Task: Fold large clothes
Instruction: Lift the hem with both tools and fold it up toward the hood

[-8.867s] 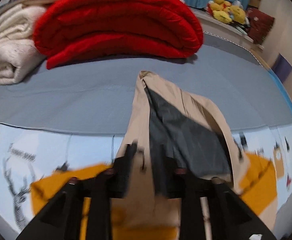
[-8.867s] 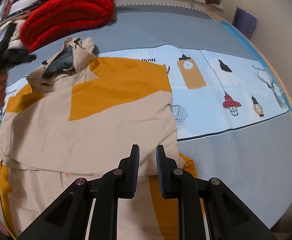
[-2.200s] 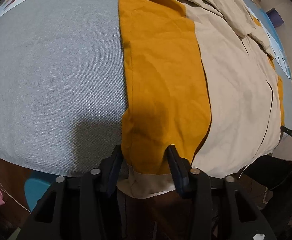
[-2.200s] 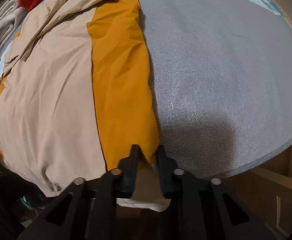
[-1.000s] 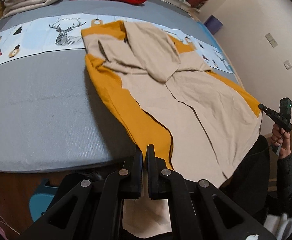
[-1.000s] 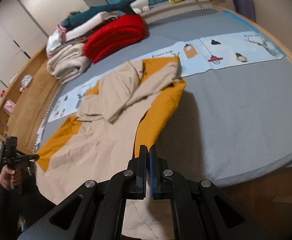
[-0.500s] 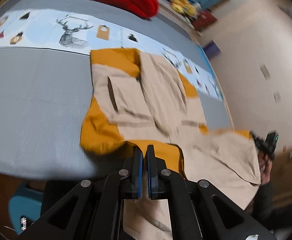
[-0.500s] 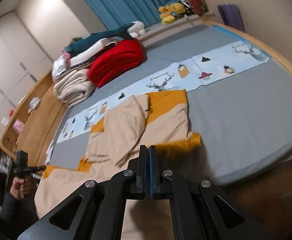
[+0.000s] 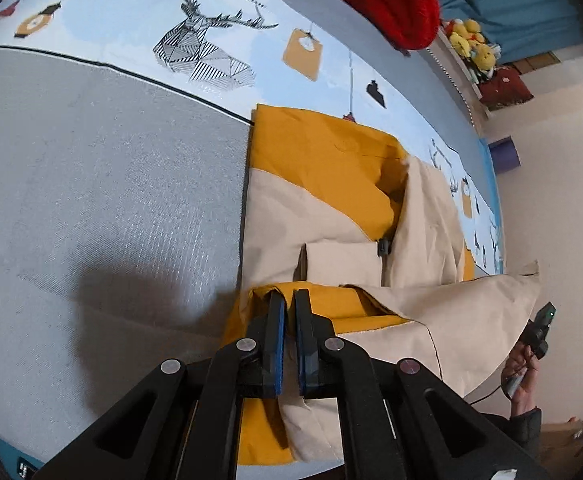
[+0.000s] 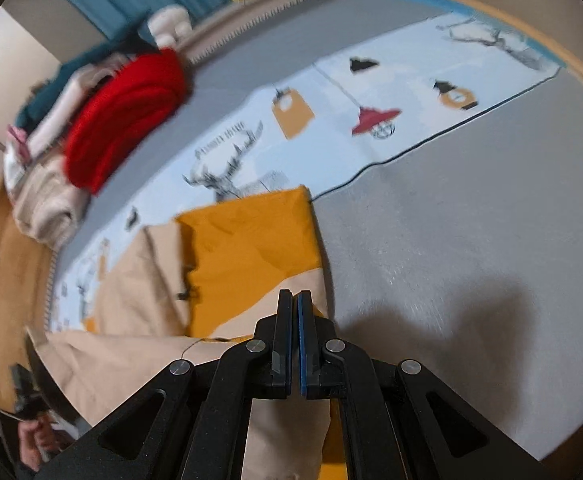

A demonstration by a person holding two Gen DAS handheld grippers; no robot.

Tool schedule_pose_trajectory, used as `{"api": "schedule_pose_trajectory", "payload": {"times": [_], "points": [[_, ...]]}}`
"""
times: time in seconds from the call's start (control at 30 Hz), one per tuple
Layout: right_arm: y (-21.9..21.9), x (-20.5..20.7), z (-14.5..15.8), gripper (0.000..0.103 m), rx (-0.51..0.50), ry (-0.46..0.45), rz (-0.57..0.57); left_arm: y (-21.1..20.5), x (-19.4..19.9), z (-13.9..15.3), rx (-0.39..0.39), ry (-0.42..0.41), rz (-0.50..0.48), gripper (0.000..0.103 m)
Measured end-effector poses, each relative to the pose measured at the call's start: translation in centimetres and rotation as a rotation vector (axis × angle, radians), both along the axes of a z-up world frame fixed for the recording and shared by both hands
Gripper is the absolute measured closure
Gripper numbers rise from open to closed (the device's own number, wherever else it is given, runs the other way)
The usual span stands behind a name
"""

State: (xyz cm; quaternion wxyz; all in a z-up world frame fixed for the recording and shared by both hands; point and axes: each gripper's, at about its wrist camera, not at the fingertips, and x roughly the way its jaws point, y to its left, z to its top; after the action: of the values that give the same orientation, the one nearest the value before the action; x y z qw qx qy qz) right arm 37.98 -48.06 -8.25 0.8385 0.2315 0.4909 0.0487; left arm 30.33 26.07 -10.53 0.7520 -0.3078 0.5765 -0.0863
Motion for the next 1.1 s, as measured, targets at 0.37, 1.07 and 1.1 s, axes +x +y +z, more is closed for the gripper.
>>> {"api": "schedule_pose_trajectory", "payload": {"times": [0.37,1.07,1.1], "points": [[0.0,2.5,-2.4,0.093,0.012,0.058,-0.037,3.7,-3.4,0.3,0.005,0.025,0.103,0.067],[2.9,-1.4,-4.9,0.086,-0.232,0.141,0.210,-4.7,-2.2,-0.1,0.319,-0.022,-0.202,0.043],[3.1,-1.0,-5.1,0.086,-0.234,0.140,0.210,-5.0,-1.7,-0.1,0.327,-0.028,-0.199,0.042]]}}
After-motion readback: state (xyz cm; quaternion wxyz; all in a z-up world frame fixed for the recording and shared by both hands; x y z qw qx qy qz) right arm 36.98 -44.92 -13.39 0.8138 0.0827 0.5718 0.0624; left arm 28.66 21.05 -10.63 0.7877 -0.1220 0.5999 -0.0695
